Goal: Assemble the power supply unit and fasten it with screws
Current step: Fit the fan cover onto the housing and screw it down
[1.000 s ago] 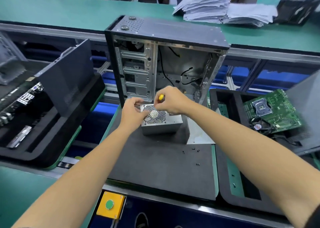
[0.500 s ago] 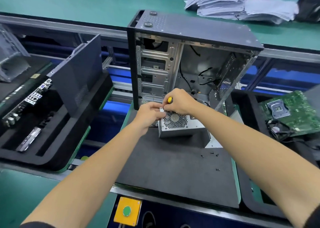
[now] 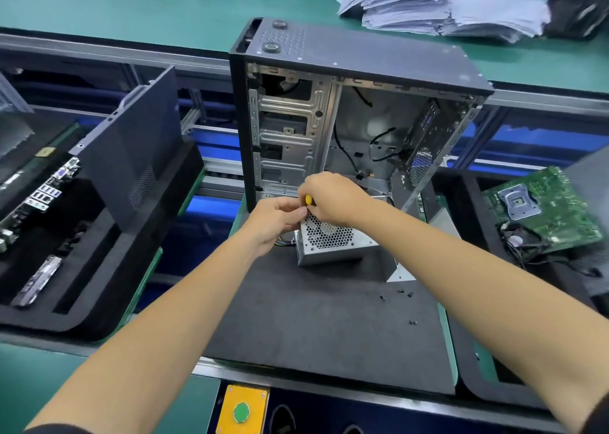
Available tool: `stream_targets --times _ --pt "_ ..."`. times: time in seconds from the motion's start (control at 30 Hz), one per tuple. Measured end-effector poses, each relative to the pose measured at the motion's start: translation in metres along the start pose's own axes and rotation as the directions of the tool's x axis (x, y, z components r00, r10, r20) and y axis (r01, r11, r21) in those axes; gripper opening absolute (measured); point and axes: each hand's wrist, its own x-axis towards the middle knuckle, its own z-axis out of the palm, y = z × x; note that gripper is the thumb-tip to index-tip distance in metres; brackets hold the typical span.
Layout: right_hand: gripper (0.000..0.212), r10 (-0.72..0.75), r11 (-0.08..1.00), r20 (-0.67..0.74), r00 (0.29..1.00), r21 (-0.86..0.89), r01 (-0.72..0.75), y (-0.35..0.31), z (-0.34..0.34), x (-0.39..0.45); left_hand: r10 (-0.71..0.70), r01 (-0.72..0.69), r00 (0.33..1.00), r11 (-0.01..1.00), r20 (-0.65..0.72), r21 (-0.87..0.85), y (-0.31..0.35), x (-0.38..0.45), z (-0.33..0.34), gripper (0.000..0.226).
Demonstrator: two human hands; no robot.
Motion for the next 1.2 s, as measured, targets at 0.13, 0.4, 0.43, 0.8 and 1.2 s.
stream_targets --times 0.13,0.4,0.43,0.8,1.2 --pt "0.005 0.018 0.997 0.023 1.000 0.071 -0.020 0.003 -0.001 0.000 -0.013 0.013 0.999 1.000 -0.041 -0.003 0.000 0.001 0.002 0.016" --pt "0.004 0.039 0.988 0.050 0.998 0.149 -0.046 0.014 0.000 -0.001 -0.014 0.017 0.997 0.999 -0.072 0.038 0.004 0.001 0.005 0.014" --pt "0.003 0.044 0.982 0.019 0.999 0.183 -0.047 0.015 -0.003 -0.001 -0.005 0.008 0.997 0.999 -0.074 0.045 0.004 0.000 0.005 0.013" --pt "0.017 0.202 0.917 -0.157 0.967 0.376 -0.130 0.021 -0.022 -0.006 0.153 -0.138 0.986 0.970 -0.061 0.201 0.001 -0.005 0.007 0.018" --pt "0.028 0.424 0.582 -0.201 0.883 0.808 -0.095 0.026 -0.046 -0.015 0.417 -0.262 0.900 0.749 -0.125 0.609 -0.012 -0.005 0.025 0.025"
